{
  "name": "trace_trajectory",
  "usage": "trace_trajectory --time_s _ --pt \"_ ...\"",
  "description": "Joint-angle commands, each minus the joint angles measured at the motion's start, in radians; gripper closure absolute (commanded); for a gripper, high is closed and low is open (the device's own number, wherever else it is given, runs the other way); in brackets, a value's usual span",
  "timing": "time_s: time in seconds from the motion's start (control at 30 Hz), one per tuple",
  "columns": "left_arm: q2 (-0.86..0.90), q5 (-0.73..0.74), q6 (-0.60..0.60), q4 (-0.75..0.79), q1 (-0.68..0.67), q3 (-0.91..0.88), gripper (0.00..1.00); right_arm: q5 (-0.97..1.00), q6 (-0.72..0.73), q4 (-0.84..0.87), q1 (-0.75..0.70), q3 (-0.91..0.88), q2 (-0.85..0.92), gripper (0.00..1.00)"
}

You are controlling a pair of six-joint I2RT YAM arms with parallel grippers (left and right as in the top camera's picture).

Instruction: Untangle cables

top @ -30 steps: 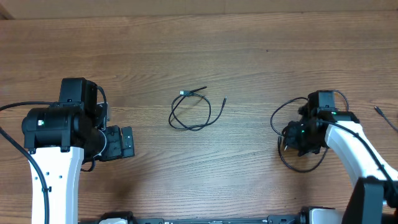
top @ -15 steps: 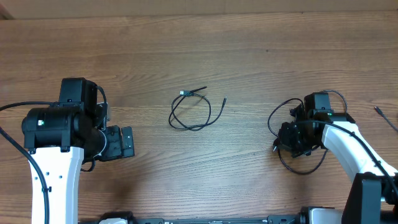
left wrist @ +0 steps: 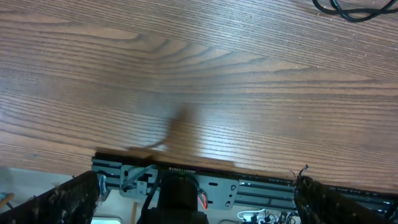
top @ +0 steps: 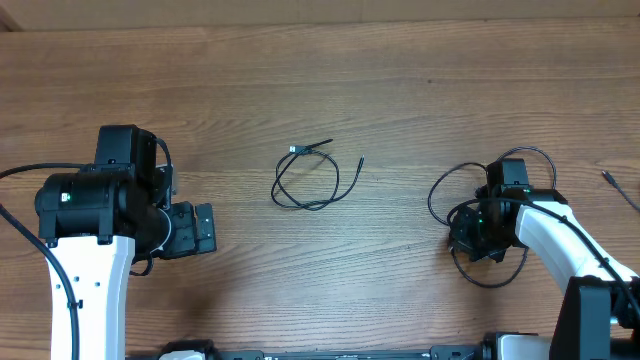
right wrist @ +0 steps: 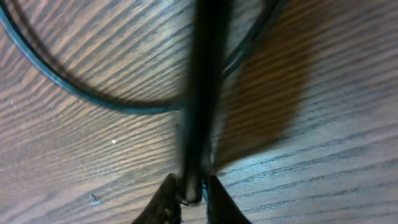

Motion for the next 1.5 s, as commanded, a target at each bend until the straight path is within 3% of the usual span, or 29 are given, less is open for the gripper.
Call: trace_trajectory --time_s 0.0,0.43,0.57,0.7,1.03,1.13,1.47 --pt "0.006 0.007 0.023 0.002 0.009 0.012 0.00 0.015 0.011 0.000 0.005 -0.002 -0.003 0.84" --pt "0.029 0.007 0.023 0.001 0.010 0.012 0.00 0.048 0.094 0.098 0.005 -0.077 -0.003 0.79" --pt "0.031 0.007 0.023 0.002 0.010 0.012 0.00 0.048 0.093 0.100 0.005 -0.078 -0.003 0.94" --pt "0.036 0.007 0.023 0.001 0.010 0.012 0.00 0.042 0.085 0.100 0.005 -0.068 -0.003 0.96" --pt "0.038 0.007 0.023 0.002 0.010 0.012 0.00 -0.216 -0.007 -0.184 0.007 0.171 -0.077 0.96" --pt "0.038 0.007 0.023 0.002 0.010 0.012 0.00 -0.295 -0.075 -0.195 0.018 0.245 -0.127 0.96" --pt "0.038 0.007 0.023 0.002 0.010 0.012 0.00 -0.258 -0.117 0.211 0.026 0.313 -0.121 0.96"
